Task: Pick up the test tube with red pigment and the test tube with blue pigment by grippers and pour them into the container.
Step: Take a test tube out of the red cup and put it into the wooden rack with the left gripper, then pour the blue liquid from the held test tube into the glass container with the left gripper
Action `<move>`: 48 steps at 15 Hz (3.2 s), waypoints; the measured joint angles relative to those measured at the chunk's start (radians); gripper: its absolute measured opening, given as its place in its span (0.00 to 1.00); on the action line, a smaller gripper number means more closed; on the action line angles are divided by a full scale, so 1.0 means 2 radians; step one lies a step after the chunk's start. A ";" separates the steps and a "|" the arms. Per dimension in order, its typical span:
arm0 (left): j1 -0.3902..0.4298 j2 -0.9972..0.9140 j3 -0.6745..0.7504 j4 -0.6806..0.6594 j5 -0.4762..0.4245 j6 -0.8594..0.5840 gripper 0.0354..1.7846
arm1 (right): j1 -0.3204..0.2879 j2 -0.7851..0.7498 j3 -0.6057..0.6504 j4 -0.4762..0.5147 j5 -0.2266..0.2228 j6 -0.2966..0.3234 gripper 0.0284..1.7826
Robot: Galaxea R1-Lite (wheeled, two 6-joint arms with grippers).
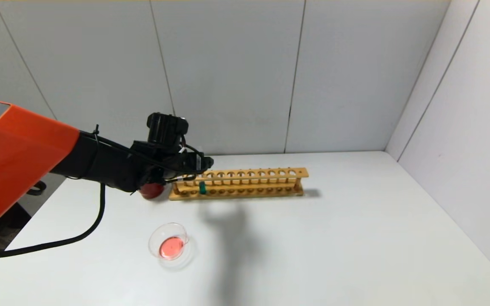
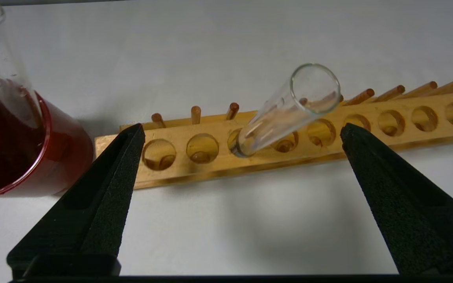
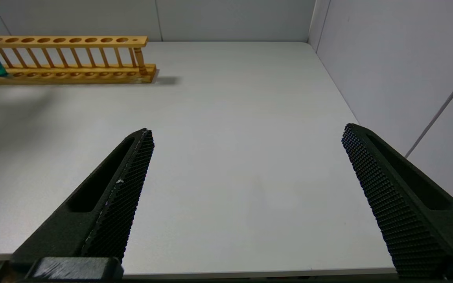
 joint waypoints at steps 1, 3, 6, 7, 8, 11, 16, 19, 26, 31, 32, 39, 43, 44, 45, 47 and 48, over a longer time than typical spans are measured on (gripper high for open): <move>0.000 0.009 -0.011 0.000 0.000 0.000 0.98 | 0.000 0.000 0.000 0.000 0.000 0.000 0.98; 0.000 0.030 -0.033 0.000 0.000 0.000 0.98 | 0.000 0.000 0.000 0.000 0.000 0.000 0.98; -0.002 0.052 -0.048 -0.013 0.001 0.008 0.87 | 0.000 0.000 0.000 0.000 0.000 0.000 0.98; -0.002 0.057 -0.049 -0.019 0.004 0.016 0.81 | 0.000 0.000 0.000 0.000 0.000 0.000 0.98; -0.002 0.063 -0.050 -0.023 0.008 0.021 0.73 | 0.000 0.000 0.000 0.000 0.000 0.000 0.98; -0.007 0.073 -0.051 -0.035 0.010 0.023 0.41 | 0.000 0.000 0.000 0.000 0.000 0.000 0.98; -0.010 0.075 -0.050 -0.035 0.012 0.024 0.18 | 0.000 0.000 0.000 0.000 0.000 0.000 0.98; -0.010 0.072 -0.050 -0.035 0.011 0.024 0.18 | 0.000 0.000 0.000 0.000 0.000 0.000 0.98; -0.012 0.035 -0.053 -0.046 0.030 0.083 0.18 | 0.000 0.000 0.000 0.000 0.000 0.000 0.98; -0.022 -0.011 -0.053 -0.048 0.033 0.091 0.18 | 0.000 0.000 0.000 0.000 0.000 0.000 0.98; -0.023 -0.021 -0.053 -0.048 0.033 0.091 0.18 | 0.000 0.000 0.000 0.000 0.000 0.000 0.98; -0.024 -0.099 -0.003 -0.075 0.024 0.096 0.18 | 0.000 0.000 0.000 0.000 0.000 0.000 0.98; -0.013 -0.171 0.086 -0.076 -0.019 0.140 0.18 | 0.000 0.000 0.000 0.000 0.000 0.000 0.98; -0.008 -0.192 0.112 -0.076 -0.043 0.154 0.18 | 0.000 0.000 0.000 0.000 0.000 0.000 0.98; 0.001 -0.214 0.140 -0.076 -0.072 0.169 0.18 | 0.000 0.000 0.000 0.000 0.000 0.000 0.98; 0.026 -0.249 0.189 -0.076 -0.129 0.208 0.18 | 0.000 0.000 0.000 0.000 0.000 0.000 0.98; 0.041 -0.265 0.208 -0.076 -0.161 0.228 0.18 | 0.000 0.000 0.000 0.000 0.000 0.000 0.98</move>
